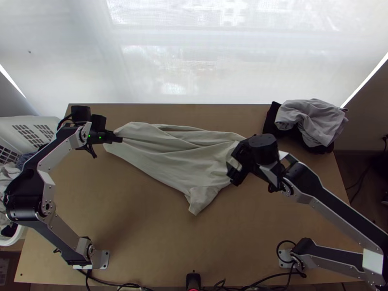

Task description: Fold the t-shirt

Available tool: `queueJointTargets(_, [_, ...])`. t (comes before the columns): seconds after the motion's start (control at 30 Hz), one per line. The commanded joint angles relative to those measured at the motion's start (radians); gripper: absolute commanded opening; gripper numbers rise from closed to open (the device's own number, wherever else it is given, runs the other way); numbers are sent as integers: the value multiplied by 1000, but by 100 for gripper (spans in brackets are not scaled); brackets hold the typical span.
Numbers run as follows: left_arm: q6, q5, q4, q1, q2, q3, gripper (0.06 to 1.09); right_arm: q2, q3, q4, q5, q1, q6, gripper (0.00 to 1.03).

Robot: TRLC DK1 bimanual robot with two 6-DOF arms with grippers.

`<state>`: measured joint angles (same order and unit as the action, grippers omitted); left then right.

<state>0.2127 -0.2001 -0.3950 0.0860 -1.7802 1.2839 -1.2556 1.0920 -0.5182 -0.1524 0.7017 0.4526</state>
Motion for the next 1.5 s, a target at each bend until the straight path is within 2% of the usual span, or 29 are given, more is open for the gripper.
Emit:
queueJointTargets(0.0, [-9,1,4,3,45,43,9,-82,-46,-43,39,217,-17,98])
queueJointTargets(0.17, [-12,1,1,4,54,58,9,-176,-17,-101,79,384,-43,98])
queueJointTargets(0.33, [-22,1,1,11,64,37,9,-280,19,-111,125,459,-101,98])
queueJointTargets(0.43, [-22,1,4,11,68,20,9,-343,48,-109,131,473,-140,98])
queueJointTargets(0.93, [-19,1,7,11,76,0,9,-508,78,-22,132,427,-157,92])
queueJointTargets(1.07, [-19,1,7,14,84,-5,9,-512,69,-11,131,390,-157,73])
queueJointTargets(1.13, [-19,1,7,15,88,-11,9,-512,62,4,131,367,-152,54])
queueJointTargets(1.27, [-18,1,7,21,104,-29,9,-489,62,24,119,312,-150,8])
queueJointTargets(1.3, [-18,1,7,24,107,-34,9,-479,62,24,113,300,-149,3])
queueJointTargets(1.47, [-15,-2,1,46,130,-38,9,-416,62,7,109,205,-141,3])
